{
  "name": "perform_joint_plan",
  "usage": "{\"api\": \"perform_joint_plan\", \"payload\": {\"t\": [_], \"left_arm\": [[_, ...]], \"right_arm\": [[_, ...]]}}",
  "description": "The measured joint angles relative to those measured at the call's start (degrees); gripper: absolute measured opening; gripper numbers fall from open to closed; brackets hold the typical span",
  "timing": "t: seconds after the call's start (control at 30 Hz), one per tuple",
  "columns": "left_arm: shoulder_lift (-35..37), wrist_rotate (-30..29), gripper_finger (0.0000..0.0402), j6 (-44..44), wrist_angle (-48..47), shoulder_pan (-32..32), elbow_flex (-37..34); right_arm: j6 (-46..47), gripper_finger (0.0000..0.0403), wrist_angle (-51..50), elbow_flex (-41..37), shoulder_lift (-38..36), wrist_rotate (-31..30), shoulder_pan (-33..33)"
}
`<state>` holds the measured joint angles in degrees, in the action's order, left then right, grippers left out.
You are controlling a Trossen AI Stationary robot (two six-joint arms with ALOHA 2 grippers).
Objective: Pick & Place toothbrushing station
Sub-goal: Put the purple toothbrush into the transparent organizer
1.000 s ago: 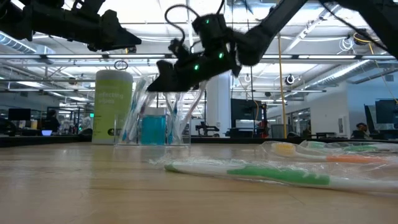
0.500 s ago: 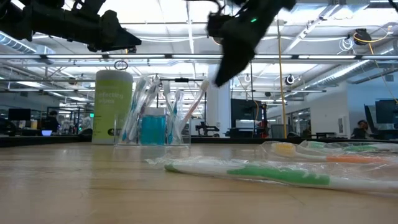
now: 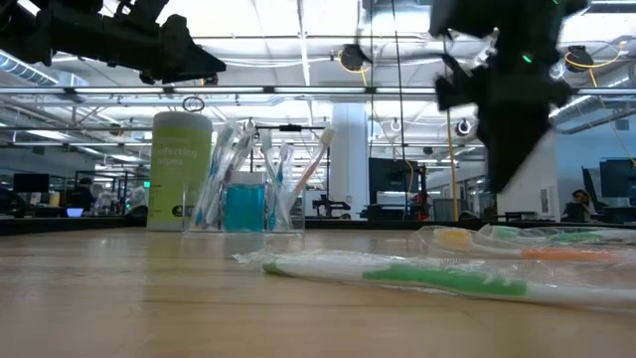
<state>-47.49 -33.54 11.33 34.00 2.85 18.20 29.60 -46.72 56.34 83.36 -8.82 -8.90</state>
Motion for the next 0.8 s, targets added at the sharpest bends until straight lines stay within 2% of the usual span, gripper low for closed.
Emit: {"api": "perform_joint_plan", "payload": {"t": [0.2, 0.47, 0.8], "left_arm": [[0.01, 0.00, 0.0241, -0.09, 0.00, 0.00, 0.00], [-0.08, 0.00, 0.0241, -1.75, -0.21, 0.00, 0.00], [-0.12, 0.02, 0.0241, -5.07, -4.97, 0.00, 0.00]], "right_arm": [[1.03, 0.0166, 0.19, -9.18, -3.11, -0.73, -0.22], [-2.16, 0.0166, 0.71, -13.34, -5.12, -10.90, -0.18], [-3.37, 0.0166, 7.96, -16.01, -5.08, -10.65, -0.20]]}}
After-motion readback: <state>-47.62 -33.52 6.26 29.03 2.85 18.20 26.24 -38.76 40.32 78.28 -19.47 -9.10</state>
